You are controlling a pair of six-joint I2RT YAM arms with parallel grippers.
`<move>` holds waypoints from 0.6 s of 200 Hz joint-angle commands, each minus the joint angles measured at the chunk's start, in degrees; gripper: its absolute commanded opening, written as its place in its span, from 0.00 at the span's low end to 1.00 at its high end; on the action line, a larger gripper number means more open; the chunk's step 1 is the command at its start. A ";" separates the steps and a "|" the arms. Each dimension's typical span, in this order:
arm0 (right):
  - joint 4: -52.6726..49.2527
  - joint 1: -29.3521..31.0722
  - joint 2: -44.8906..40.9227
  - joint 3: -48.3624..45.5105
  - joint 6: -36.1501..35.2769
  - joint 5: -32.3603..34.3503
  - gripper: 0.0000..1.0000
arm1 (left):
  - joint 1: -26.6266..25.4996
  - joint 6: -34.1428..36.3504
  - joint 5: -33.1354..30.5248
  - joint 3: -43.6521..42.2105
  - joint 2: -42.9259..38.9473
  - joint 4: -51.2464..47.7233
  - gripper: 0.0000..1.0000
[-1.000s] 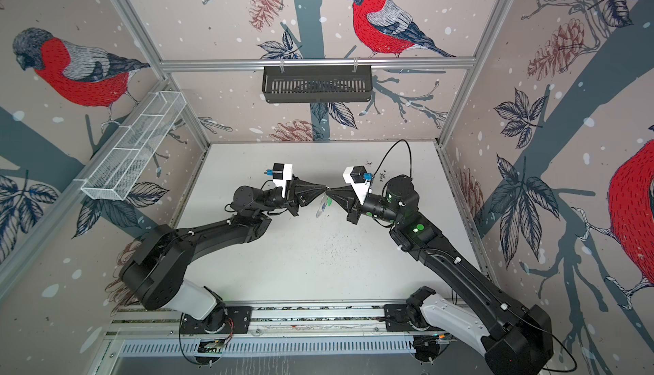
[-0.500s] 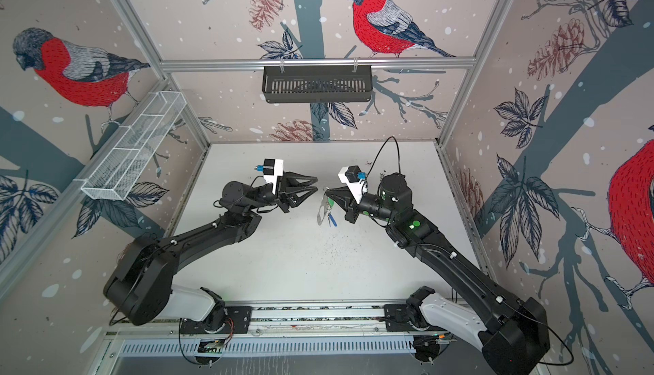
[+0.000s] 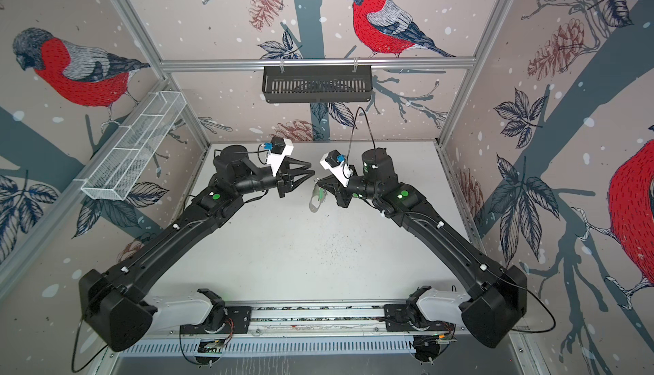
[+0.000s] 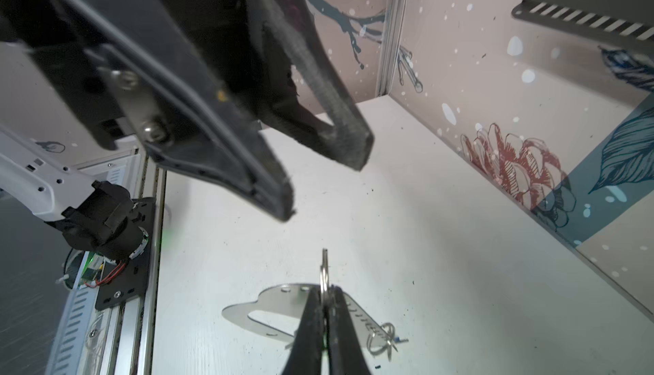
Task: Put the keys on the keyring
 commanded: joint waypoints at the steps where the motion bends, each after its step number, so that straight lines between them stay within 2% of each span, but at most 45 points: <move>1: -6.38 0.17 2.10 2.71 -5.34 -1.80 0.00 | -0.17 3.56 -1.98 -0.10 -1.97 -8.07 0.33; 34: -6.86 0.43 4.11 4.54 -6.35 -4.19 0.00 | -0.31 3.72 -0.88 -2.06 -3.65 -5.62 0.34; 120: -5.02 1.29 4.23 3.64 -6.31 -7.16 0.00 | -1.21 5.53 0.78 -1.37 -0.09 -7.30 0.33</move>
